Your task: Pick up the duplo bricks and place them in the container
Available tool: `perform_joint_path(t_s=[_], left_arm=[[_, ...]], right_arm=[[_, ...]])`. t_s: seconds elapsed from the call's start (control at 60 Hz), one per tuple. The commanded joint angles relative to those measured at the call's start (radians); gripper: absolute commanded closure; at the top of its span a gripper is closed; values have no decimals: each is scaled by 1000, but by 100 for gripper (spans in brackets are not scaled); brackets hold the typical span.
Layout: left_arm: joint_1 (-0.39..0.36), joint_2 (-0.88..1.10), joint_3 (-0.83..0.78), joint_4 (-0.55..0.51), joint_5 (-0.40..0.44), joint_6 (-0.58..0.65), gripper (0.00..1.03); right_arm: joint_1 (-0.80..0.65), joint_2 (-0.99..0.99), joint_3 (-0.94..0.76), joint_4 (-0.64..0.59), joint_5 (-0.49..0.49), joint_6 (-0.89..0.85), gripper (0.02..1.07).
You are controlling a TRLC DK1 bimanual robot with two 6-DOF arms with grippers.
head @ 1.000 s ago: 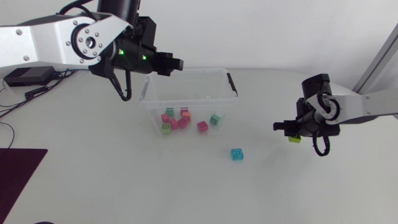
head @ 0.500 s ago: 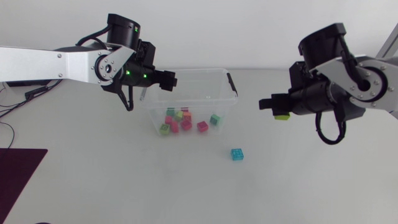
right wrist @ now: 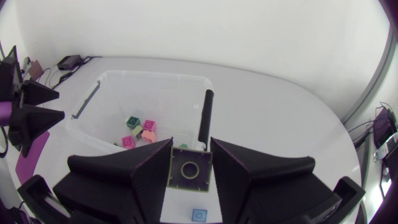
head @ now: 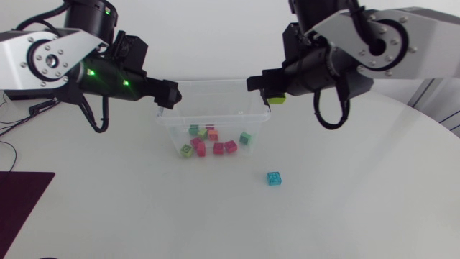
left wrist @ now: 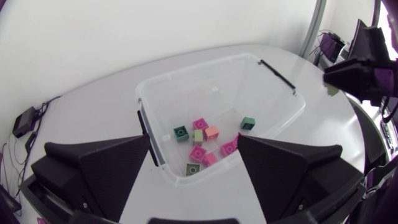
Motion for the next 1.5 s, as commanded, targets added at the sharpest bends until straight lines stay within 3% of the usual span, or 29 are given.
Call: perform_joint_path(t_s=[0.0,0.183,0.433,0.467,0.567,0.617,0.867,1.05,1.283,1.483], left_arm=[[8,-69,-28,13,22,4,5],[30,-253,-142,136,22,-6,5],[125,-477,-326,279,18,-25,5],[132,-507,-346,289,16,-28,5],[152,-602,-406,311,10,-23,5],[166,-672,-452,337,10,-17,5],[260,-819,-598,340,13,49,5],[263,-948,-717,335,16,101,5],[272,-1086,-808,217,18,136,5],[333,-1168,-849,127,18,136,5]], right_arm=[[19,69,51,30,13,18,76],[22,205,134,88,5,-8,76],[51,366,200,177,14,-55,71],[57,388,213,185,33,-60,67],[66,421,250,201,74,-71,30],[70,406,252,201,79,-68,20],[73,124,32,240,100,-46,17],[74,-119,-195,238,122,-29,17],[79,-292,-440,238,135,28,17],[113,-341,-557,215,137,103,17]])
